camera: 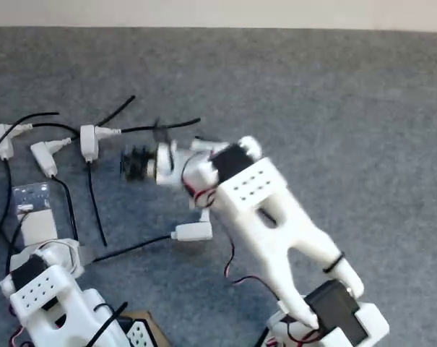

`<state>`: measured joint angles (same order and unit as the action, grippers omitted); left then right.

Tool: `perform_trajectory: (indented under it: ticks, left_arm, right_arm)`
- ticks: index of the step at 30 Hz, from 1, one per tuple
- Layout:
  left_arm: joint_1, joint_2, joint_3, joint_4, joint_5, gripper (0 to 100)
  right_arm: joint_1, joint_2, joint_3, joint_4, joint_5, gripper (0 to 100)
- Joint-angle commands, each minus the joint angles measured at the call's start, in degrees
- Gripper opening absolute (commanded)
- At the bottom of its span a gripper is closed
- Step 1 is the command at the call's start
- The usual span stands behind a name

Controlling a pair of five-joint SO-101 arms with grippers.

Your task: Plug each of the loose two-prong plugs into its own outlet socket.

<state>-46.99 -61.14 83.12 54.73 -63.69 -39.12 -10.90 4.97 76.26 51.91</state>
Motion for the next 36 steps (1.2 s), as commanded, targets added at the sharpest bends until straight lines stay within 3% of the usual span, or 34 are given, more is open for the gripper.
perform_trajectory:
  ticks: [1,5,11,14,18,23,36]
  left_arm:
    - [5.23,-0.84,-4.88,4.22,4.4,36]
    - [14.64,-0.84,-15.87,12.57,10.46,36]
    - [38.81,-0.48,-30.73,26.64,14.59,36]
    - [52.18,-0.4,-31.34,26.37,17.23,36]
    - [62.46,-0.31,-31.16,22.15,20.92,36]
    - [68.09,-0.22,-25.45,16.62,21.54,36]
    - [66.77,-0.22,-6.81,-2.64,21.19,36]
  right_arm:
    - [8.31,-4.53,-15.25,1.1,-13.36,39.3]
    - [19.12,-7.87,-25.01,6.11,-27.08,39.3]
    - [33.89,-13.23,-18.15,20.62,-32.44,39.3]
    - [38.9,-15.69,-2.77,18.07,-32.18,39.3]
    - [43.21,-20.88,23.43,0.22,-32.09,39.3]
    - [45.58,-32.92,50.42,-18.68,-32.09,39.3]
    - [45.49,-54.64,71.08,-20.26,-32.44,39.2]
